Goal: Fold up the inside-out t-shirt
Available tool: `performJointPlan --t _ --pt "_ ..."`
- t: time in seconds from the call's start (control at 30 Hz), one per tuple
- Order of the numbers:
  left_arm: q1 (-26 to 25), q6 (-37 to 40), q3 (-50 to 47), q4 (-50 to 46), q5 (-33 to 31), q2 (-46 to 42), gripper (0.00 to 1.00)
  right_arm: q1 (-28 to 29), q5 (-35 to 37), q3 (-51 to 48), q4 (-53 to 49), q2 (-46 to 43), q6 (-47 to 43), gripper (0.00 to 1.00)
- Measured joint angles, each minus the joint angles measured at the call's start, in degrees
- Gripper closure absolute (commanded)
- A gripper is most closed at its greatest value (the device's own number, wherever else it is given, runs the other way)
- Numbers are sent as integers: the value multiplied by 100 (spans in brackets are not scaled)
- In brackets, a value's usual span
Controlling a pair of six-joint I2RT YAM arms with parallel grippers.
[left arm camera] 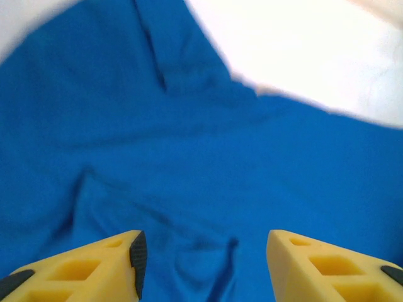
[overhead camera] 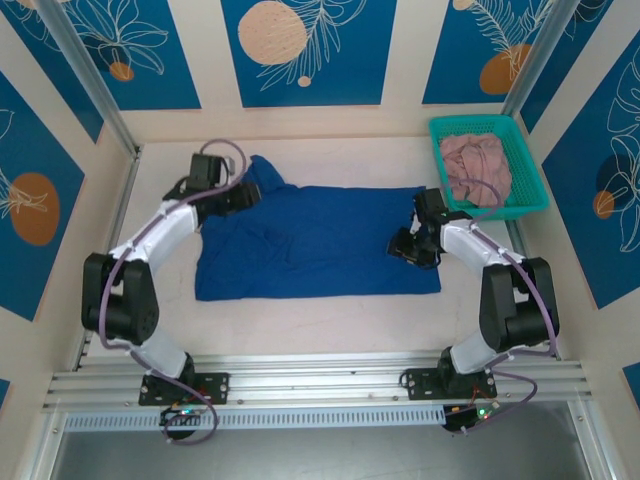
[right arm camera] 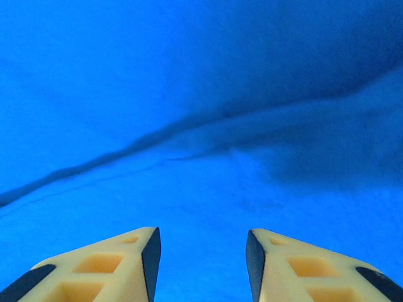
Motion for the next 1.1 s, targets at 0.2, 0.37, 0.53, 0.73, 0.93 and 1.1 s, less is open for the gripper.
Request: performJointPlan --t 0.2,0.37,0.53,0.73,0.93,1.1 --pt "-7 -291 -1779 188 101 -111 49 -518 -680 -251 22 555 195 59" --pt "-7 -391 -2599 256 122 -710 49 -756 -1123 -601 22 354 297 60" --pt "-7 -612 -3519 219 118 -1703 49 -798 -1309 -1040 -50 -37 468 62" --pt "-33 -822 -3993 -444 28 -3003 46 -664 -1097 -1609 -466 -1038 734 59" --pt "39 -605 -2743 -323 -234 -2243 44 138 -553 -1226 -98 -1827 605 53" --pt "341 -240 -811 345 -323 -219 43 92 -33 -501 807 -1414 354 47"
